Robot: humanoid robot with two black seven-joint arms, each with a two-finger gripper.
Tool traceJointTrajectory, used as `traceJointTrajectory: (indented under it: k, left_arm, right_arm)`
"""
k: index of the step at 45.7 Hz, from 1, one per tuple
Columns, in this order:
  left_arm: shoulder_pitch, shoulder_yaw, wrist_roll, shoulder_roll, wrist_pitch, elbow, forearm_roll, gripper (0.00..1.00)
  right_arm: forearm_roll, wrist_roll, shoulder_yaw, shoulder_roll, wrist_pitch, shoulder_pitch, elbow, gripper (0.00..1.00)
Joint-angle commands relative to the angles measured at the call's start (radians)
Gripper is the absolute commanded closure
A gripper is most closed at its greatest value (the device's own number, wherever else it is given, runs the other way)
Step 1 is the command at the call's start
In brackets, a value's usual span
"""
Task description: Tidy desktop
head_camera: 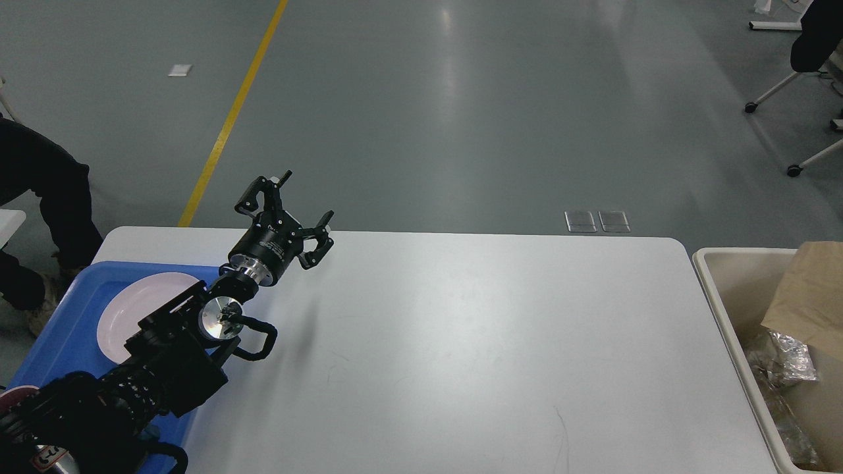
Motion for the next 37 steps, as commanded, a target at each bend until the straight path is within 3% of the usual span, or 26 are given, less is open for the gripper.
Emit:
traceJointTrajectory:
  k: [1, 15, 21, 37]
  left_arm:
    - [0.000, 0.000, 0.000, 0.000, 0.000, 0.000, 0.000, 0.03]
    - [0.000, 0.000, 0.000, 0.000, 0.000, 0.000, 0.000, 0.03]
    - [0.000, 0.000, 0.000, 0.000, 0.000, 0.000, 0.000, 0.03]
    - [0.000, 0.000, 0.000, 0.000, 0.000, 0.000, 0.000, 0.03]
  right_arm:
    - [0.000, 0.000, 0.105, 0.004, 0.000, -0.077, -0.024, 0.26]
    - [0.000, 0.001, 0.130, 0.009, 0.004, -0.106, -0.012, 0.17]
    - [0.000, 0.003, 0.131, 0.007, 0.003, -0.096, -0.011, 0.00]
    - [-0.002, 0.009, 0.137, 0.024, 0.004, 0.041, -0.008, 0.00]
